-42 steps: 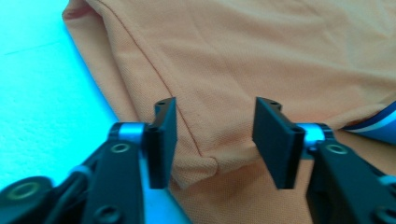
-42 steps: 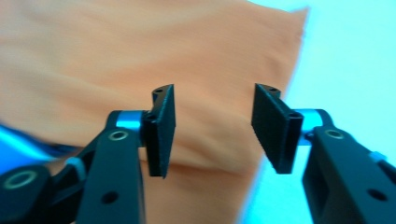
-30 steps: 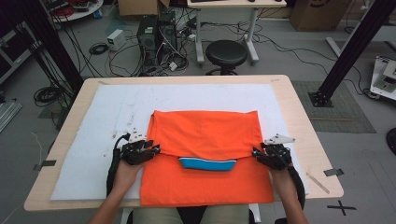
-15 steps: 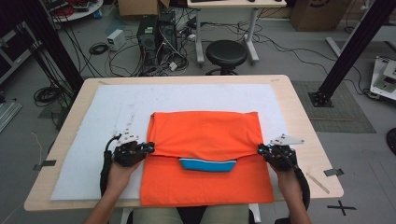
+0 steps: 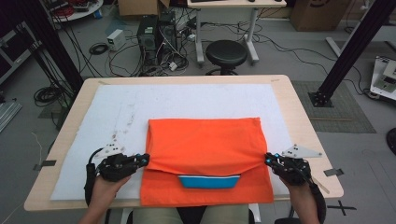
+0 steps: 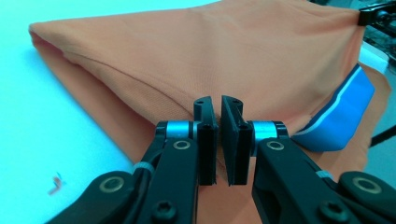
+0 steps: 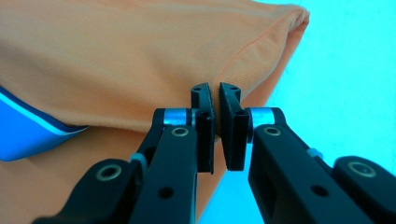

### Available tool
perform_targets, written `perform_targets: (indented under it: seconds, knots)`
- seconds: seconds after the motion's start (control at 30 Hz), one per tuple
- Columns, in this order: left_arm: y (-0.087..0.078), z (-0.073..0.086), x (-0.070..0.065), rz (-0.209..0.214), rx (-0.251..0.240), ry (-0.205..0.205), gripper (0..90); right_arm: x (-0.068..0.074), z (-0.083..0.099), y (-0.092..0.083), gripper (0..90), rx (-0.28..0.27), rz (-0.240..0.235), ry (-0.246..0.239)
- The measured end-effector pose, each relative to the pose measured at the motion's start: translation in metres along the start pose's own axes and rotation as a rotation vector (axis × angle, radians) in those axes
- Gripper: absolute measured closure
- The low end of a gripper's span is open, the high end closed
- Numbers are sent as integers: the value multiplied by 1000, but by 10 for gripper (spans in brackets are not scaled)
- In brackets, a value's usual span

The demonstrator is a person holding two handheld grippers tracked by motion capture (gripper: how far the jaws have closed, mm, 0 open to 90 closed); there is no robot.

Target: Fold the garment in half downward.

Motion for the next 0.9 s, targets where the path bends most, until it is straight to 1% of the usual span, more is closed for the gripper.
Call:
perform_targets:
  seconds: [0.07, 0.1, 0.13, 0.17, 0.2, 0.23, 0.27, 0.3, 0.33, 0.37, 0.43, 0.47, 0.53, 0.6, 0.63, 0.7, 0.8, 0.83, 0.87, 0.9]
  knots:
    - [2, 4, -1, -6, 3, 8, 844, 1, 4, 0, 851, 9, -2, 7]
    - [4, 5, 1, -23, 3, 9, 833, 1, 6, 2, 835, 14, -6, 10]
    - [7, 5, 3, -36, 7, 4, 784, -1, 9, 6, 796, 20, -7, 22]
    - [8, 5, 6, -51, 8, -1, 729, -1, 10, 9, 781, 21, -10, 35]
    - [10, 4, 10, -77, 5, -13, 660, -2, 11, 11, 753, 20, -11, 37]
    - [11, 3, 14, -96, 1, -14, 591, -4, 11, 14, 703, 15, -11, 46]
    - [12, 2, 17, -113, -11, -16, 566, -5, 11, 16, 689, 13, -10, 57]
    - [13, 1, 23, -146, -23, -17, 529, -7, 11, 18, 677, 12, -8, 58]
    - [14, 0, 28, -168, -27, -28, 487, -9, 10, 20, 638, 4, 1, 58]
    - [15, 0, 33, -181, -30, -44, 478, -10, 8, 21, 606, -5, 11, 67]
    - [19, -2, 40, -204, -33, -62, 460, -14, 4, 24, 572, -20, 22, 78]
    - [22, -4, 45, -207, -31, -66, 455, -16, 3, 25, 546, -24, 26, 85]
    - [28, -9, 53, -220, -40, -77, 453, -19, -3, 29, 531, -36, 28, 94]
    - [32, -15, 59, -230, -52, -81, 444, -21, -11, 30, 524, -68, 28, 111]
    - [34, -17, 61, -229, -60, -84, 433, -22, -15, 30, 523, -79, 26, 115]
    - [40, -21, 66, -226, -54, -93, 419, -24, -21, 30, 507, -91, 30, 111]
    - [50, -26, 75, -230, -43, -101, 395, -32, -27, 39, 490, -62, 64, 104]
    - [53, -27, 77, -228, -48, -104, 381, -37, -28, 44, 476, -50, 72, 110]
    - [57, -27, 81, -230, -41, -107, 376, -41, -29, 51, 469, -35, 74, 127]
    - [61, -27, 85, -238, -16, -113, 373, -45, -30, 57, 459, -27, 80, 141]
Point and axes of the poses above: each handheld gripper's, and its own axes: y roughly forward along the jaws, z roughly out of its underside, x roughly to its left, the point moved 5 cm from there along y, roughly forward along the jaws, and after that the axes turned 2 degrees about -x, right-handed, at the moved point
